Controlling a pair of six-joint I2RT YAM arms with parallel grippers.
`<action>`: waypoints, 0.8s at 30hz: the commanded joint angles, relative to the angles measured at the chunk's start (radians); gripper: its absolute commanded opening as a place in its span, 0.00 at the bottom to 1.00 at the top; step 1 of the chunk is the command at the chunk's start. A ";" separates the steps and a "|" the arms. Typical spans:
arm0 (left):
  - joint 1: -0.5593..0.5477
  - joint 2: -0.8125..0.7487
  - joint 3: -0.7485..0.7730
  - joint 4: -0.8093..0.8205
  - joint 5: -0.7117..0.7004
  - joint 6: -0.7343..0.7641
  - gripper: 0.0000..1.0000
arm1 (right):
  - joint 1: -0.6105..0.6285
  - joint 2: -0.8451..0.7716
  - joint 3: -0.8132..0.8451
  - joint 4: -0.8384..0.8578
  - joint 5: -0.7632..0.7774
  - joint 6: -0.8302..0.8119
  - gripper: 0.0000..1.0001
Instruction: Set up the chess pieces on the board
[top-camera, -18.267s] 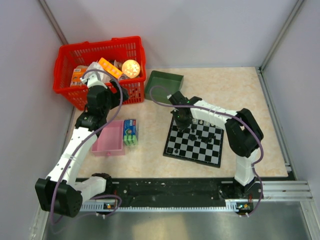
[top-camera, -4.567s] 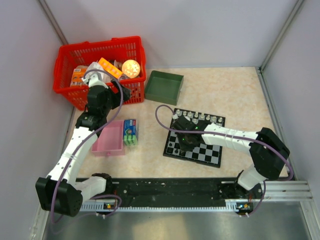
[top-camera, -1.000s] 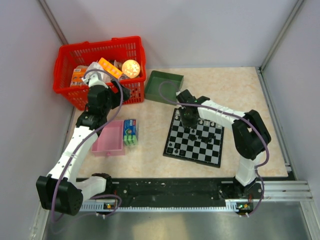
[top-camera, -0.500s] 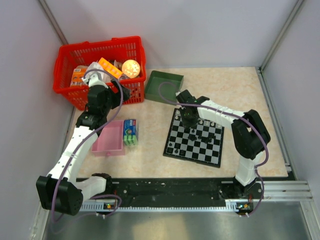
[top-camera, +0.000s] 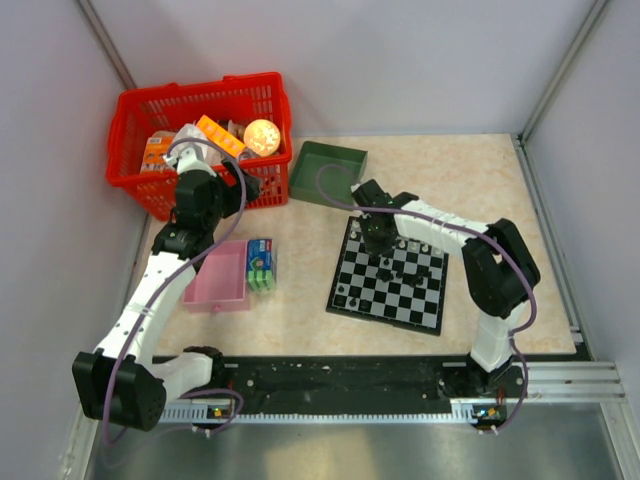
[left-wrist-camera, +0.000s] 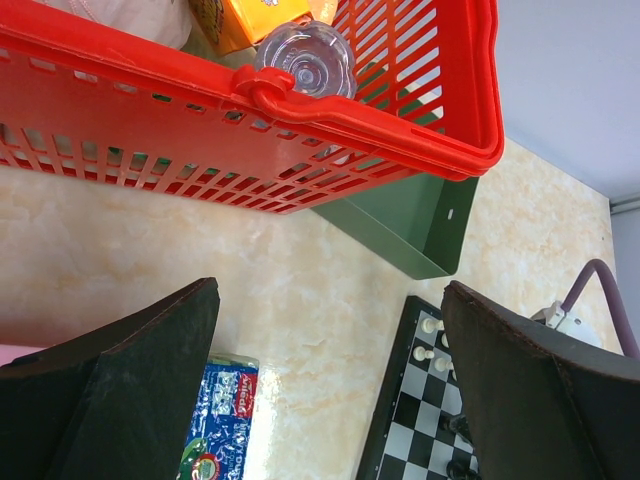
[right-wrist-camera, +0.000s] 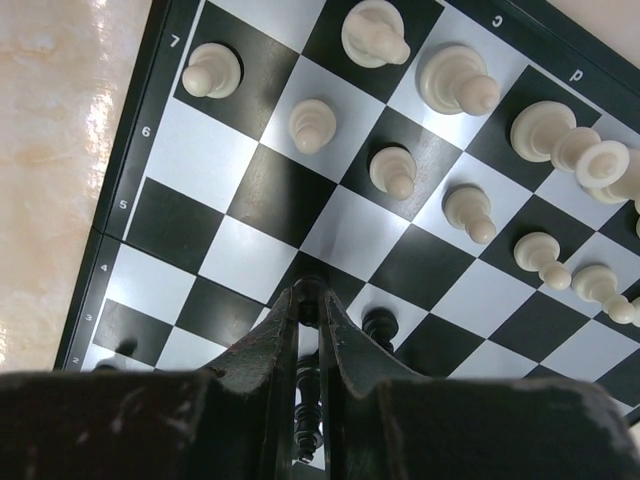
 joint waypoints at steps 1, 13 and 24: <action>0.006 -0.020 0.006 0.034 0.003 0.006 0.98 | -0.002 0.001 0.046 -0.006 -0.008 -0.022 0.09; 0.006 -0.036 -0.001 0.031 -0.005 0.003 0.98 | 0.070 -0.079 0.017 -0.026 -0.013 0.005 0.06; 0.008 -0.043 -0.012 0.034 -0.005 -0.003 0.98 | 0.144 -0.200 -0.129 -0.050 -0.037 0.079 0.06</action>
